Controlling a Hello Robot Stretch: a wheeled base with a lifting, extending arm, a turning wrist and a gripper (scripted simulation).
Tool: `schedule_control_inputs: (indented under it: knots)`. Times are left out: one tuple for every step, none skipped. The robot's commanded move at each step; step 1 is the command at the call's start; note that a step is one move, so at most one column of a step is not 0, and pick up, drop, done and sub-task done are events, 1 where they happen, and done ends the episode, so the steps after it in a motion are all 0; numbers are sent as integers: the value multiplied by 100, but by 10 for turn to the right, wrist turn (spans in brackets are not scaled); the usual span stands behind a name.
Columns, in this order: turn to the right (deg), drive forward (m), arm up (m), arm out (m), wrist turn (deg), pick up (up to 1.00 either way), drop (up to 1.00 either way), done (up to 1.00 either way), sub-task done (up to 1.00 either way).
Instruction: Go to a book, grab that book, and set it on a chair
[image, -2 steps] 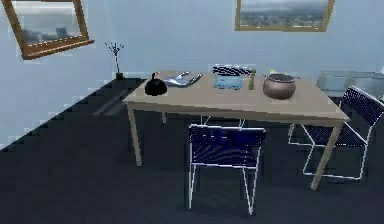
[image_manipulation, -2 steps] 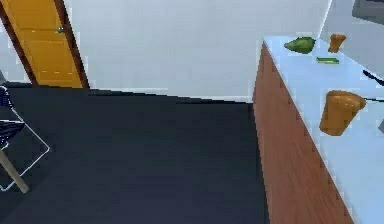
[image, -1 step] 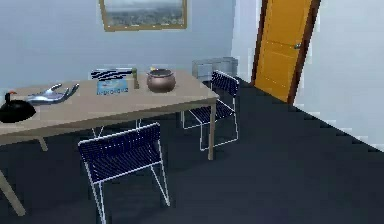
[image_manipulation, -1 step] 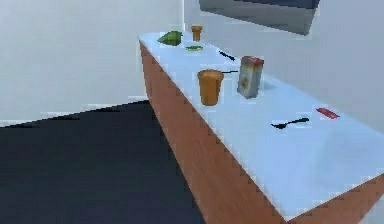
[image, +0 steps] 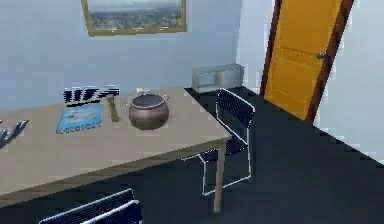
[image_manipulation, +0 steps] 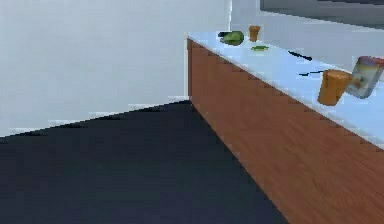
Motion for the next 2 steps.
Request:
schedule_control_inputs:
  knots:
    - [-450, 0, 0, 0, 0, 0, 0, 0, 0]
    - [-450, 0, 0, 0, 0, 0, 0, 0, 0]
